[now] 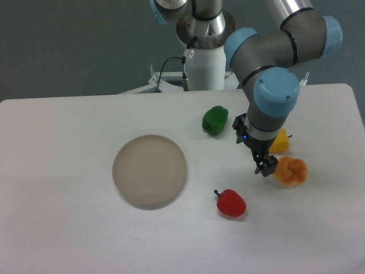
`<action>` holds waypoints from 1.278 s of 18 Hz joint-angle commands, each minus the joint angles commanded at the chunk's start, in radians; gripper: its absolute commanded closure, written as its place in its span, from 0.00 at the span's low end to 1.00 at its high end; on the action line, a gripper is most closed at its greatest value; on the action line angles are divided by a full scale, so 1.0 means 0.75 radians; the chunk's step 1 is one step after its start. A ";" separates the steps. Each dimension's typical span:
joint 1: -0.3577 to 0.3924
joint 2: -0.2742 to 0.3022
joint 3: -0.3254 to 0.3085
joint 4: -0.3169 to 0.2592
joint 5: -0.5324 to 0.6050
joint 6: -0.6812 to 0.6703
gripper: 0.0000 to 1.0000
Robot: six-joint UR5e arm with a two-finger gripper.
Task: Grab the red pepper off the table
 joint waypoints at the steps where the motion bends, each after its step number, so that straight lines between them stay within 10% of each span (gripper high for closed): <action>1: 0.000 0.000 -0.002 -0.002 0.000 0.000 0.00; 13: -0.024 0.000 0.000 0.006 -0.033 -0.008 0.00; 19: -0.067 -0.088 0.020 0.161 -0.131 0.002 0.00; 23: -0.067 -0.153 0.016 0.217 -0.149 0.390 0.00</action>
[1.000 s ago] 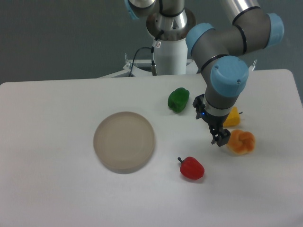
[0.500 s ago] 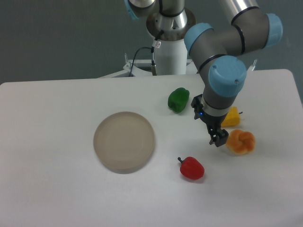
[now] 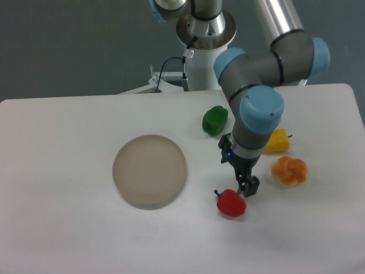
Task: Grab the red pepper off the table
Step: 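Move the gripper over and down onto the red bell pepper, then close the gripper around the red bell pepper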
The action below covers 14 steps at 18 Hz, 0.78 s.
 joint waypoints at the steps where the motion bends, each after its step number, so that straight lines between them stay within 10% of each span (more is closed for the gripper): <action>1: 0.006 -0.010 0.000 0.002 -0.008 0.086 0.00; 8: 0.006 -0.096 -0.078 0.253 -0.012 0.310 0.00; 14: 0.012 -0.125 -0.094 0.264 -0.012 0.437 0.00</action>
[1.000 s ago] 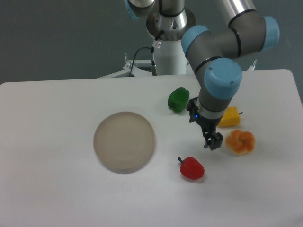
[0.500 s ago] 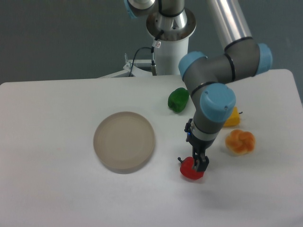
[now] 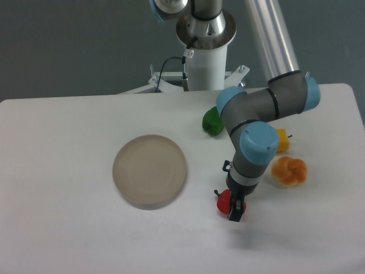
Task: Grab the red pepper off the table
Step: 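Close the gripper around the red bell pepper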
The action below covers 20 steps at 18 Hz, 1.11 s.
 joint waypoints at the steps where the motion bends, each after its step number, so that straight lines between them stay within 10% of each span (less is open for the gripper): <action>1: 0.000 -0.002 -0.002 0.000 0.000 0.000 0.00; 7: -0.010 -0.029 -0.002 0.002 0.000 -0.002 0.02; 14: -0.008 0.008 0.025 -0.029 0.014 -0.035 0.36; 20: 0.027 0.135 0.029 -0.200 0.016 -0.172 0.40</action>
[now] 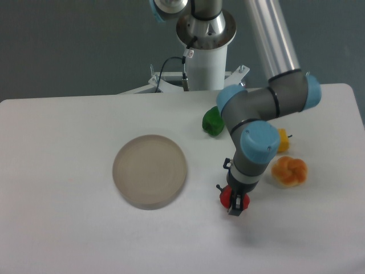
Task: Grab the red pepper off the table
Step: 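Close the gripper around the red bell pepper, then lift the held red pepper and carry it toward the orange pepper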
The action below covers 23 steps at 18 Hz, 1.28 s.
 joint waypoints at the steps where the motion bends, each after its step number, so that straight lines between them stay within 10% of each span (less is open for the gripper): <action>1: 0.012 0.037 -0.002 -0.039 0.002 -0.043 0.42; 8: 0.155 0.162 0.080 -0.358 0.110 -0.082 0.46; 23: 0.106 0.168 0.100 -0.313 0.239 -0.297 0.46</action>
